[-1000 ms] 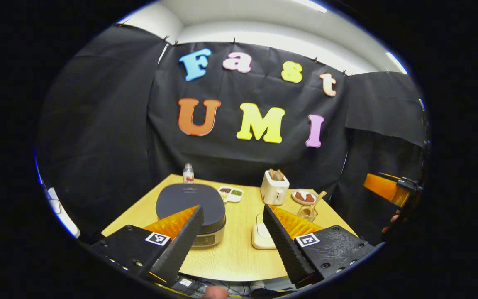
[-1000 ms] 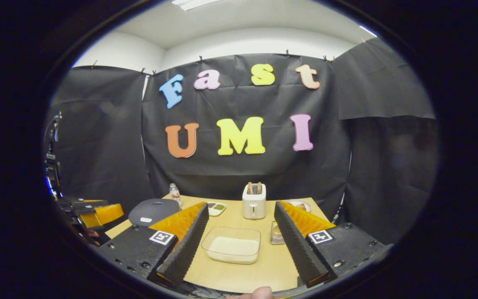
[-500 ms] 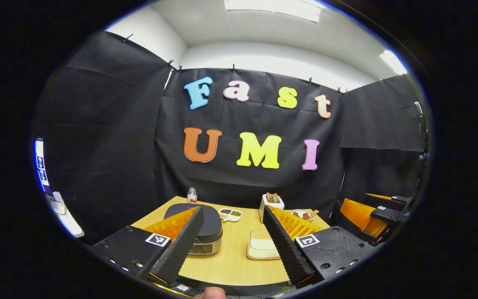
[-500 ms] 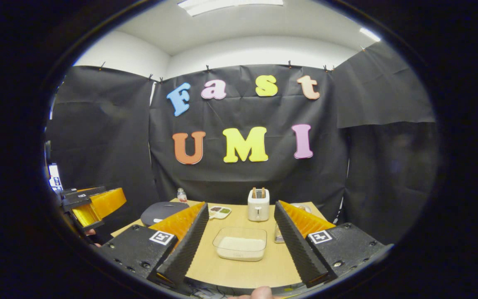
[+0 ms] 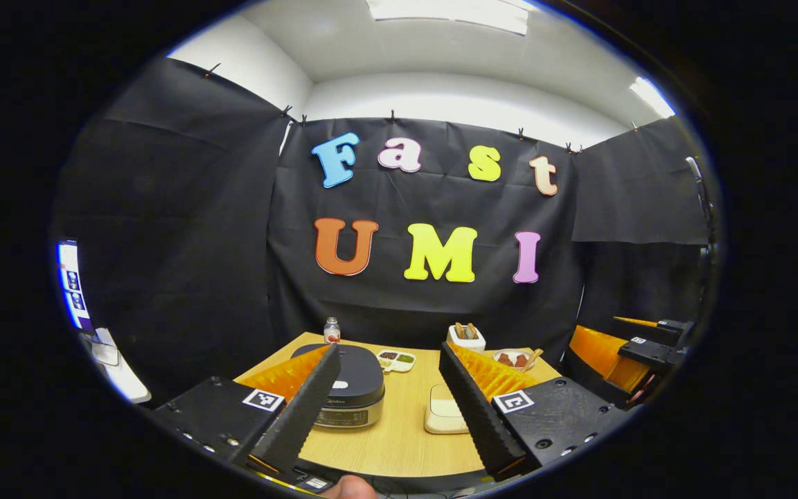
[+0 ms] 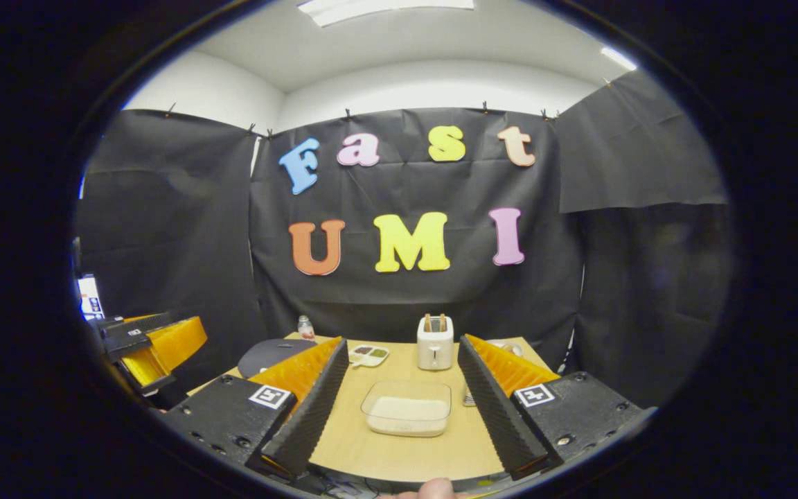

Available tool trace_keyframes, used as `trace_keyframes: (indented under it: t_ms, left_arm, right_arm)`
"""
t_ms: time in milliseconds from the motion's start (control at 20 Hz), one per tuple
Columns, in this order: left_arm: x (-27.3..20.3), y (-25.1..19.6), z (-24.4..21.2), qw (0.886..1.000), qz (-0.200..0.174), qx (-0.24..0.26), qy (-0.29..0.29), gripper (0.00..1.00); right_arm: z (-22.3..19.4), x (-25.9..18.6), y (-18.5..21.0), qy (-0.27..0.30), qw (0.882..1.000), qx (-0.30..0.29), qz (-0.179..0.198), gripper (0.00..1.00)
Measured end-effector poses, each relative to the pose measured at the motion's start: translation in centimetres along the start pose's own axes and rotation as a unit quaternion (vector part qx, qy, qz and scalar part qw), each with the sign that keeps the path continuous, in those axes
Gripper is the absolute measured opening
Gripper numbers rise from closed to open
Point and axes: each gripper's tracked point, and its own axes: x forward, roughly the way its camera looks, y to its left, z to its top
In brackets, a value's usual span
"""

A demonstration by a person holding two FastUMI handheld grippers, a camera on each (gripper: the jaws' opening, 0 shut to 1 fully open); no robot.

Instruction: Close the left gripper, press the button to open the rice cooker; take a wooden spoon from the chopstick holder with the right hand, scoop a spoonful of rice and pour it into the rice cooker, then put the wooden spoon back into the chopstick holder.

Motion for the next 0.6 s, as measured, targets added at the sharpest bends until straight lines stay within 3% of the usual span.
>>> trace_keyframes:
  t_ms: [600]
  left_arm:
    - [0.7, 0.9, -0.8, 0.999, 0.012, 0.049, 0.003, 0.94]
  right_arm:
    - [-1.6, 0.5, 0.8, 0.014, 1.000, -0.004, -0.009, 0.99]
